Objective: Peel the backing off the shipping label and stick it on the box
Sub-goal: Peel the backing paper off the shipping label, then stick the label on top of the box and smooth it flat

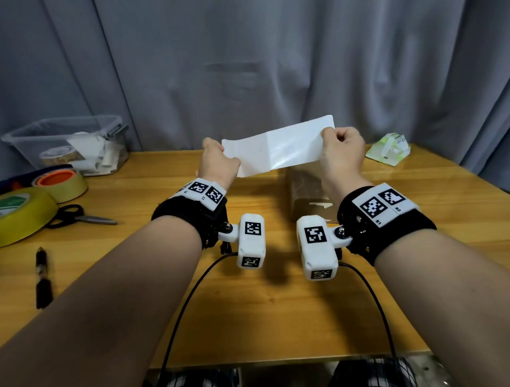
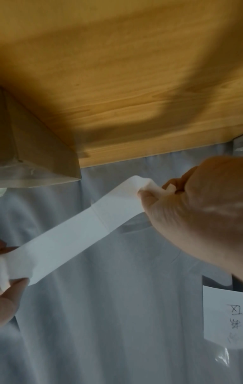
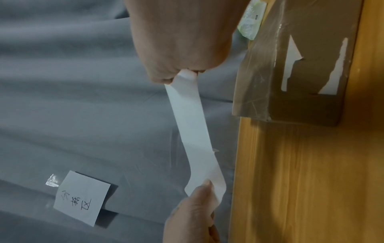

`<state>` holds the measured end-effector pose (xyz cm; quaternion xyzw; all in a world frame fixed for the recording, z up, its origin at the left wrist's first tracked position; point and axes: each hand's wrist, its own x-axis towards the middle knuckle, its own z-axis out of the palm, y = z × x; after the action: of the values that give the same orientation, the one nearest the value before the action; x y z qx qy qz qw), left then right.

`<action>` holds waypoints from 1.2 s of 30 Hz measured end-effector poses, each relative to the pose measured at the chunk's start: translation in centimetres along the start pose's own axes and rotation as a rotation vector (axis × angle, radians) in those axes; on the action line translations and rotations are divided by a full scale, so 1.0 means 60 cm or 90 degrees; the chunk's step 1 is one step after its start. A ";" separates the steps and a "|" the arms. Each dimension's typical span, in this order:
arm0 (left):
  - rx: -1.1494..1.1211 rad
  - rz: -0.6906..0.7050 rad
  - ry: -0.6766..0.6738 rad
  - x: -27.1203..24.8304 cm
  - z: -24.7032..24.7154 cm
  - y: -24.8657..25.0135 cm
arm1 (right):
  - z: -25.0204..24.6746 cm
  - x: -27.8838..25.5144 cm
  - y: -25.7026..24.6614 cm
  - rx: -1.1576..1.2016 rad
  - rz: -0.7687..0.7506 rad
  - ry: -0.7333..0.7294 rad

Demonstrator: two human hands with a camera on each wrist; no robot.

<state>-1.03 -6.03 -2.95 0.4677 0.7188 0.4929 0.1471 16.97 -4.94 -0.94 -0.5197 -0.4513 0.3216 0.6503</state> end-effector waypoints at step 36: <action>0.514 0.231 -0.220 0.002 0.025 -0.048 | 0.010 -0.027 -0.004 -0.062 0.078 -0.162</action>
<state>-1.61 -5.33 -6.08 0.6805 0.7248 0.1063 -0.0173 15.76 -6.22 -1.09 -0.5321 -0.5126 0.4014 0.5413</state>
